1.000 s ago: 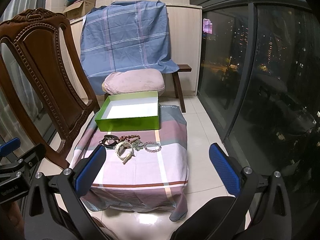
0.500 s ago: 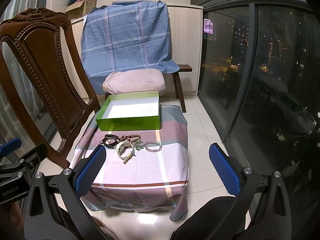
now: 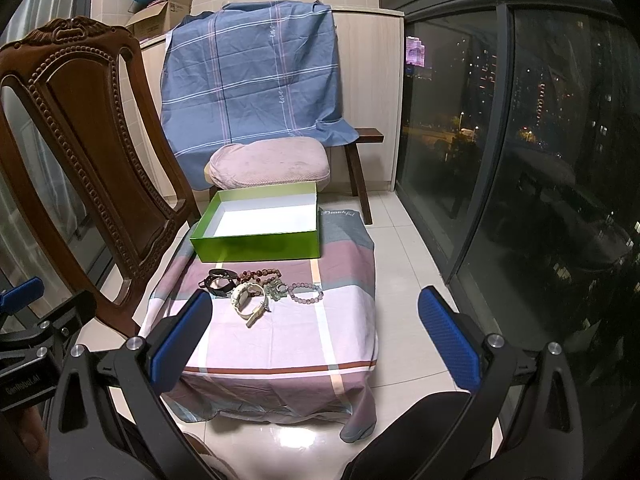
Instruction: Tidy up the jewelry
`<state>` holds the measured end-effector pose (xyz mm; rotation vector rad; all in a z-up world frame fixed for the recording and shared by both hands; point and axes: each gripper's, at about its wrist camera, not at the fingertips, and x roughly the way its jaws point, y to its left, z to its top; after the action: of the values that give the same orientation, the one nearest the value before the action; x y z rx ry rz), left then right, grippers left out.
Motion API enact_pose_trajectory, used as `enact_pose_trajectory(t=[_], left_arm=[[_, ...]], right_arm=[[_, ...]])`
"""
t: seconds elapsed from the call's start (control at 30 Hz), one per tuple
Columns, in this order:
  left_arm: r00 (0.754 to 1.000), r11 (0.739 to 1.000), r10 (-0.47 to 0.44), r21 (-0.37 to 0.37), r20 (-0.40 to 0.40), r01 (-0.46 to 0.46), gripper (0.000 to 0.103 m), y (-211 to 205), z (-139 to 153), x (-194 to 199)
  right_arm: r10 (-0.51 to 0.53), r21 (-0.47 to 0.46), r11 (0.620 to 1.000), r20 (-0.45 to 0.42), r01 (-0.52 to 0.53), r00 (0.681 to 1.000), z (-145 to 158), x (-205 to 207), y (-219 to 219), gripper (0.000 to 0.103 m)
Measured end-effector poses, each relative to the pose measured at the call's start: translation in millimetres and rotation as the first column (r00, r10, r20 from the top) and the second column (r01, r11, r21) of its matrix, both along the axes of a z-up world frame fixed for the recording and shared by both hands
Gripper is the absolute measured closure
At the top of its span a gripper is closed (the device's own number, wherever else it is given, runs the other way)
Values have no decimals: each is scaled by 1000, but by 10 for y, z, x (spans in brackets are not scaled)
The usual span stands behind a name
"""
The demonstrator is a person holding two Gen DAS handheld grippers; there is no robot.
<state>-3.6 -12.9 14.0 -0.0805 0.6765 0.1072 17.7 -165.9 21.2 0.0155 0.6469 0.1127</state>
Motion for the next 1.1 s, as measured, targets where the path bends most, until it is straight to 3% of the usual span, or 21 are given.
enact_pose_trajectory(t=[1.1], left_arm=[[1000, 1000, -11, -1, -17, 11, 4, -38, -50, 45]], right_arm=[[4, 7, 1000, -11, -4, 1000, -32, 18, -38, 3]])
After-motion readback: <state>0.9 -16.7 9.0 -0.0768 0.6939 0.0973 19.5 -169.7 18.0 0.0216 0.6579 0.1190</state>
